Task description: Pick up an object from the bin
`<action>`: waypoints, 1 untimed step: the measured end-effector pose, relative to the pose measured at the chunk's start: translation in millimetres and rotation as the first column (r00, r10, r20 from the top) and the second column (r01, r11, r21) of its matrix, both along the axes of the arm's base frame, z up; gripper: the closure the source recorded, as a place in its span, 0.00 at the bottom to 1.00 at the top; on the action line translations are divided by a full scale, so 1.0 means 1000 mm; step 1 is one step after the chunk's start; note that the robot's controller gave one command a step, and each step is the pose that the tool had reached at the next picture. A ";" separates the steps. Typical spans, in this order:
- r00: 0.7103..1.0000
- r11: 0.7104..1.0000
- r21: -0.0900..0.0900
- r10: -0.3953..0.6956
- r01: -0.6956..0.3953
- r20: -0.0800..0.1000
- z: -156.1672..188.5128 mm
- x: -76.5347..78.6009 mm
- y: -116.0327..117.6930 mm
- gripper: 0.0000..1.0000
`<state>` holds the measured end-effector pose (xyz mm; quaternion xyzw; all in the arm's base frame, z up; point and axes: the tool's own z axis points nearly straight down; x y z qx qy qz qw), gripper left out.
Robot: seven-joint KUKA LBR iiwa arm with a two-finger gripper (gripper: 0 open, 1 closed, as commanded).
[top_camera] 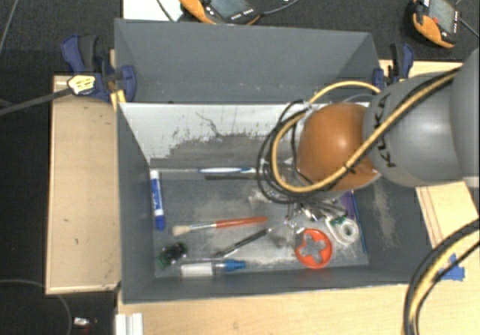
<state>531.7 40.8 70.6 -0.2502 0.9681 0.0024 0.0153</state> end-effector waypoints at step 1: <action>0.963 0.963 -0.007 0.270 -0.270 0.001 0.000 -0.009 0.027 1.00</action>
Offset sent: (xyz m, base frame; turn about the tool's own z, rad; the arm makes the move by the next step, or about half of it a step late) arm 0.0000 0.0000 0.0000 0.0000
